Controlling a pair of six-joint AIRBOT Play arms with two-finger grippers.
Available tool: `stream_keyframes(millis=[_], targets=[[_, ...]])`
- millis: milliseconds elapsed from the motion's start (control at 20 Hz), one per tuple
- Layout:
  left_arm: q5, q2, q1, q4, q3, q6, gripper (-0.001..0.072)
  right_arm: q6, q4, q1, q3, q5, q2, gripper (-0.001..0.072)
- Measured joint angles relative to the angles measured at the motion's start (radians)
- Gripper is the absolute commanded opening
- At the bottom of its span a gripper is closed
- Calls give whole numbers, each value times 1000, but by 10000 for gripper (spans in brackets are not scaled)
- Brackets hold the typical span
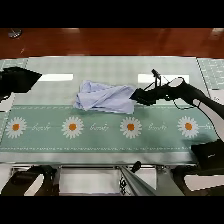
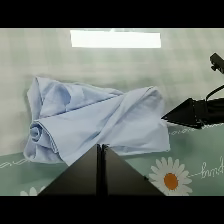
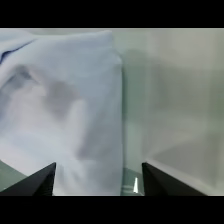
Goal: Fold the shirts.
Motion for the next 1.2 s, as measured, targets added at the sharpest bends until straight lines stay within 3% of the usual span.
stream_keyframes(millis=[100,150,200,250,450,650,900,1200], targets=[[-5,0,0,0,-3,-7,12,1,16,25,-2,-18,-8,553],[-7,-1,0,0,-5,-9,12,6,22,34,-2,-27,-12,353],[-9,0,0,0,-5,-9,12,11,15,39,-3,-37,-14,90],[-10,0,0,0,-6,-10,13,18,14,44,-4,-34,-16,17],[-13,-1,0,0,-6,-13,13,3,22,37,-2,23,16,17],[-4,-2,0,0,-9,-13,12,0,19,-16,91,181,208,17],[48,-13,0,0,-14,-13,13,168,-124,-100,415,400,447,16],[66,-26,0,0,-51,2,13,288,-193,-297,692,678,517,17]])
